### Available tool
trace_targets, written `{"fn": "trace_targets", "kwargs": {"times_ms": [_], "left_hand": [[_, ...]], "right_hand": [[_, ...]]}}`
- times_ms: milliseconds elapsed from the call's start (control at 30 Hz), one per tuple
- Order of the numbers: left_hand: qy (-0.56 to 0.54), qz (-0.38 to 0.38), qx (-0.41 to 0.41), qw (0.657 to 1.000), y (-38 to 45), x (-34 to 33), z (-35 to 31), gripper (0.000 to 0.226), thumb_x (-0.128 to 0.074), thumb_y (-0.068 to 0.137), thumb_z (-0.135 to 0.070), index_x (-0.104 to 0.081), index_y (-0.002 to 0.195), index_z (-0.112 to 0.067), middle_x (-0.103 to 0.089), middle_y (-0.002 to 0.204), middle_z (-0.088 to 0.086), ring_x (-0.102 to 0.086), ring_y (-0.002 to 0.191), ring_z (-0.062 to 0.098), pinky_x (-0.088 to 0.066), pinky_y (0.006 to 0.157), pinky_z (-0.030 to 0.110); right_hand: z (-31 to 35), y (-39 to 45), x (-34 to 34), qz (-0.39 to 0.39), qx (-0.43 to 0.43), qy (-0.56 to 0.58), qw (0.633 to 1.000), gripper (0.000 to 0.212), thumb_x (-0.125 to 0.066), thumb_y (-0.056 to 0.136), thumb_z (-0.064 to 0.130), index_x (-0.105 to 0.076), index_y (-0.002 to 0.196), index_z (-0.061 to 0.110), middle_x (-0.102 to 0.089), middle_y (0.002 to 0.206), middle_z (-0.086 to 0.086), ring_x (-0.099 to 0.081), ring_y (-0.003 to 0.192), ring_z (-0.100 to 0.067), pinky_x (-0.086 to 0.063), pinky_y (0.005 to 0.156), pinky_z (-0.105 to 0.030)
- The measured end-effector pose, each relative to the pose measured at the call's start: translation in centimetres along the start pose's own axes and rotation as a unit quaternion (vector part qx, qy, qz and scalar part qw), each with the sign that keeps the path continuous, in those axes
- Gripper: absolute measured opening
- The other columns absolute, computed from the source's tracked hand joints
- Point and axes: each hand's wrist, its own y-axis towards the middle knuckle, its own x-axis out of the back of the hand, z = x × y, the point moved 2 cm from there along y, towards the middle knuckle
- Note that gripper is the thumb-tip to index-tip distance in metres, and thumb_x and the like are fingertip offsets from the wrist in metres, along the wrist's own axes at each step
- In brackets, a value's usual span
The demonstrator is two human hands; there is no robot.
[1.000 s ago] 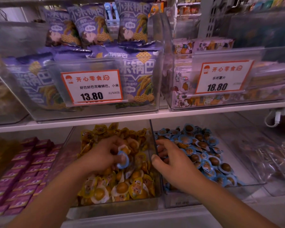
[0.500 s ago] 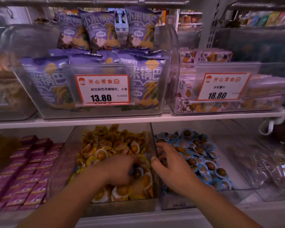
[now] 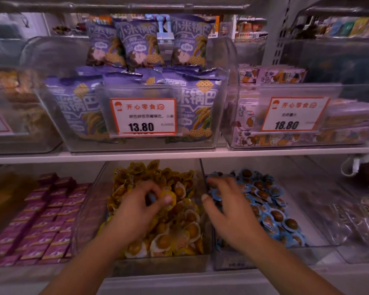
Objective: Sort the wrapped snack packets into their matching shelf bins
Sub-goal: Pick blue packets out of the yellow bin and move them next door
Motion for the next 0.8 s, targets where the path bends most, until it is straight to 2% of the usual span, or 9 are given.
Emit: {"fn": "trace_targets", "kwargs": {"times_ms": [100,167,300,367,400,467,567,667,800], "left_hand": [[-0.208,-0.042,0.094,0.973,-0.8,1.9,-1.0,0.042,-0.076,0.073,-0.061,-0.064,0.079,-0.021,-0.073,0.076,0.004,-0.065,0.063,0.015,-0.050,0.058,0.032],[-0.355,-0.047,0.144,0.923,-1.3,2.6,-1.2,0.038,-0.080,0.071,-0.051,-0.064,0.074,-0.017,-0.070,0.077,0.013,-0.063,0.059,0.019,-0.046,0.057,0.031],[-0.487,-0.087,0.202,0.846,-2.4,4.2,-0.4,0.025,-0.074,0.077,-0.023,-0.056,0.078,-0.007,-0.052,0.064,0.018,-0.050,0.046,0.018,-0.038,0.044,0.024],[-0.493,-0.110,0.218,0.835,-2.7,4.7,0.4,0.018,-0.069,0.085,-0.013,-0.054,0.087,-0.004,-0.052,0.063,0.015,-0.050,0.045,0.014,-0.034,0.038,0.021],[-0.477,-0.111,0.214,0.845,-2.8,4.8,0.6,0.014,-0.066,0.088,-0.011,-0.054,0.088,-0.004,-0.057,0.063,0.011,-0.050,0.044,0.011,-0.033,0.037,0.020],[-0.384,-0.091,0.180,0.901,-2.8,5.0,1.1,0.005,-0.064,0.092,-0.009,-0.060,0.089,-0.008,-0.068,0.068,0.001,-0.054,0.046,0.005,-0.037,0.040,0.017],[-0.146,-0.058,0.101,0.982,-2.5,4.9,1.9,0.013,-0.062,0.095,-0.011,-0.067,0.102,-0.020,-0.072,0.090,-0.012,-0.065,0.078,-0.005,-0.047,0.067,0.010],[-0.041,-0.051,0.082,0.994,-2.8,5.0,2.2,0.031,-0.056,0.096,-0.009,-0.062,0.123,-0.024,-0.066,0.117,-0.005,-0.060,0.109,0.007,-0.045,0.093,0.018],[0.046,-0.013,0.095,0.994,-4.6,4.4,2.7,0.061,-0.049,0.083,0.003,-0.053,0.133,-0.031,-0.056,0.133,0.002,-0.057,0.116,0.024,-0.046,0.098,0.035]], "right_hand": [[3.0,0.2,0.8,-0.089,0.079,0.026,0.993,0.030,-0.048,0.095,0.034,-0.057,0.121,0.022,-0.049,0.118,0.012,-0.050,0.111,-0.005,-0.040,0.094,-0.016],[5.2,0.2,0.5,-0.097,0.127,0.056,0.986,0.026,-0.048,0.094,0.026,-0.060,0.117,0.019,-0.053,0.114,0.010,-0.053,0.109,-0.004,-0.040,0.091,-0.012],[7.5,0.8,-2.2,0.024,0.093,0.067,0.993,0.027,-0.048,0.095,0.028,-0.063,0.119,0.027,-0.055,0.112,0.017,-0.054,0.104,0.001,-0.043,0.085,-0.012],[7.7,1.3,-4.0,0.097,0.052,0.038,0.993,0.028,-0.053,0.094,0.028,-0.063,0.121,0.030,-0.058,0.111,0.016,-0.054,0.096,0.003,-0.041,0.078,-0.011],[7.8,1.6,-4.9,0.124,0.043,0.022,0.991,0.029,-0.054,0.093,0.025,-0.064,0.121,0.028,-0.061,0.110,0.012,-0.056,0.094,-0.002,-0.040,0.076,-0.014],[7.7,2.2,-6.4,0.167,0.041,-0.027,0.985,0.029,-0.054,0.093,0.023,-0.065,0.120,0.024,-0.063,0.111,0.003,-0.061,0.100,-0.014,-0.043,0.079,-0.022],[6.6,3.4,-8.1,0.232,-0.015,-0.086,0.969,0.029,-0.049,0.096,0.025,-0.065,0.120,0.025,-0.066,0.116,-0.003,-0.062,0.107,-0.023,-0.049,0.085,-0.028],[5.1,4.5,-9.6,0.297,-0.113,-0.117,0.941,0.033,-0.046,0.097,0.031,-0.062,0.126,0.026,-0.061,0.129,-0.010,-0.059,0.117,-0.030,-0.049,0.095,-0.033],[4.0,5.0,-11.8,0.313,-0.160,-0.171,0.920,0.041,-0.040,0.097,0.038,-0.054,0.132,0.022,-0.058,0.135,-0.015,-0.056,0.122,-0.034,-0.047,0.098,-0.037]]}}
